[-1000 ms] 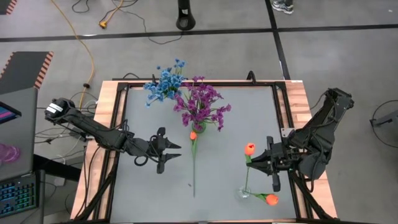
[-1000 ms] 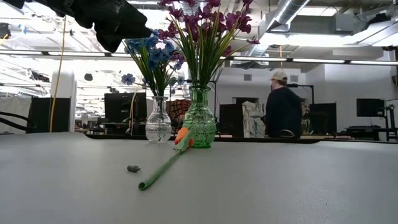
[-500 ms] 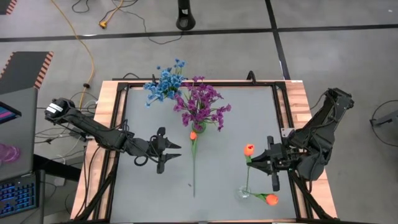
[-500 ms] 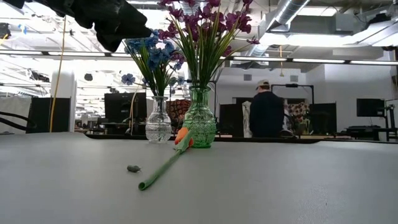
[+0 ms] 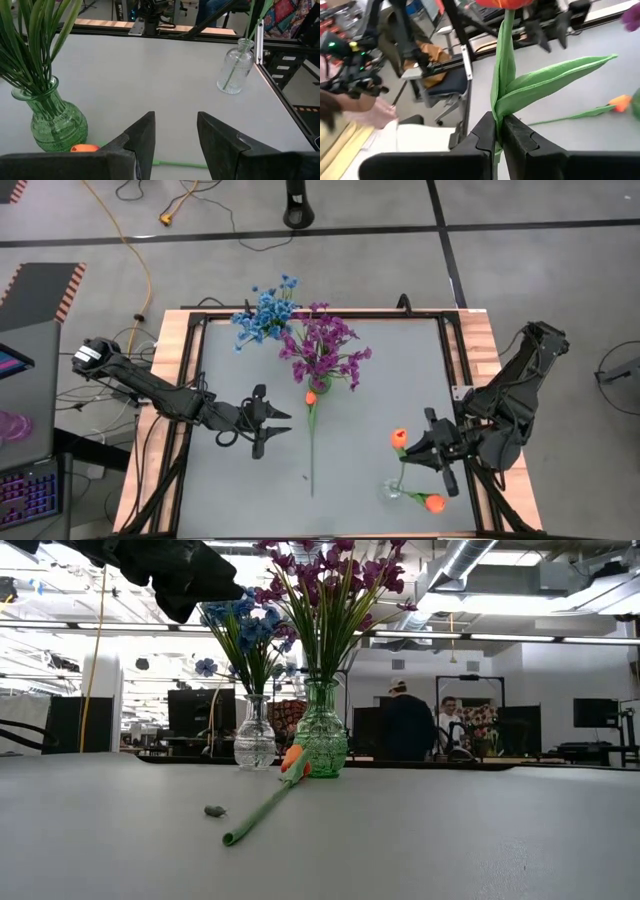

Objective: Sort flowers into vase by color
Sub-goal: Put the right orange flower into the bottom transparent vase

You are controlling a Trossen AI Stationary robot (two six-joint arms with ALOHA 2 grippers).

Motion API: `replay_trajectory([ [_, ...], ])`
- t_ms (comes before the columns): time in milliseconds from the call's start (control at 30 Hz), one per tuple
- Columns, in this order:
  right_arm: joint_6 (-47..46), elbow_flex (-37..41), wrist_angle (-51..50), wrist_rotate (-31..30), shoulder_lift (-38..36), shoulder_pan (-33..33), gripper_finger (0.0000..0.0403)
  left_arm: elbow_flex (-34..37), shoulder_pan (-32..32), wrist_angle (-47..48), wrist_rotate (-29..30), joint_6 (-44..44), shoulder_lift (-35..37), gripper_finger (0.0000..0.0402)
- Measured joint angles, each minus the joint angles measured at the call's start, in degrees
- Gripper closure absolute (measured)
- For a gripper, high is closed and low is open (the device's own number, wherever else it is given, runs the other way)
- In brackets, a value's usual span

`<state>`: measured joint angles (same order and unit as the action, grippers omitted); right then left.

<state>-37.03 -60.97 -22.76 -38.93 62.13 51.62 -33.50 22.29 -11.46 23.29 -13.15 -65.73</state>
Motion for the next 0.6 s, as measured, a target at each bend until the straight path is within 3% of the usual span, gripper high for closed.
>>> replay_trajectory([
  [267, 0.02, 0.0, -0.02, 0.05, 0.0, 0.0, 0.034, 0.0, 0.0, -0.02, -0.01, 0.0, 0.0, 0.0269],
  [600, 0.0, 0.0, -0.22, 0.09, 0.0, 0.0, 0.0255, -0.02, -0.01, -0.02, -0.02, 0.0, 0.0, 0.0269],
])
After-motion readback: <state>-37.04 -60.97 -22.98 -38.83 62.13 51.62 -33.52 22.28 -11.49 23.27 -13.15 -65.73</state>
